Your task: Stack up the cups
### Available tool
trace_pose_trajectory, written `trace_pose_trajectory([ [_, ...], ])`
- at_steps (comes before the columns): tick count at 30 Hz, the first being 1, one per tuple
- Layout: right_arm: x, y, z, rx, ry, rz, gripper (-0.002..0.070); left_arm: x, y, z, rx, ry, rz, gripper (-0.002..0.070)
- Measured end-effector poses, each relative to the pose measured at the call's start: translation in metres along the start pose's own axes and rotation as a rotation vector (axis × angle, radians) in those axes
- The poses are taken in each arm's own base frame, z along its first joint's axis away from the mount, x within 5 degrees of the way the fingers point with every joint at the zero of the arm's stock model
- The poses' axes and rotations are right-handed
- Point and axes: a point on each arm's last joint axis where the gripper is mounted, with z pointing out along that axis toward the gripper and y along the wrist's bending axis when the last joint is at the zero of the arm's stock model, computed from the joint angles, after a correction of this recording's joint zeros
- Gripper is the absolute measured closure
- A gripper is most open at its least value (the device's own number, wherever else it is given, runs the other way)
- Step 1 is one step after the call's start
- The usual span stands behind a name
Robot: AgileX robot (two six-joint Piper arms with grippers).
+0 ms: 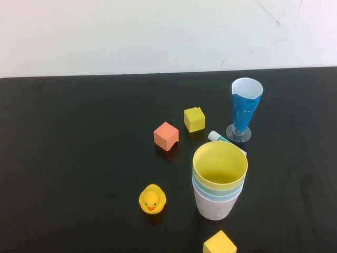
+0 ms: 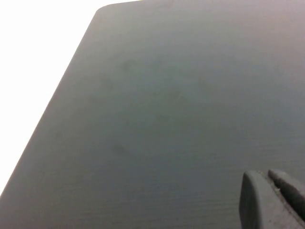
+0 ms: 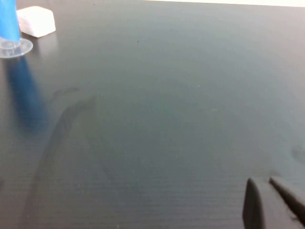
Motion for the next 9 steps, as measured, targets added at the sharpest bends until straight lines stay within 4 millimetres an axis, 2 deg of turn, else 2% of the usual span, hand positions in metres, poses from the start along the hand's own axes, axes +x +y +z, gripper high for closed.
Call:
trace_pose_trajectory([
  [9,0.0000,0.0000,0.0000,0.000,0.000,0.000,0.0678,-0.0001,-0.0038,-0.0002,0.069,-0.002,0.019,0.0677],
])
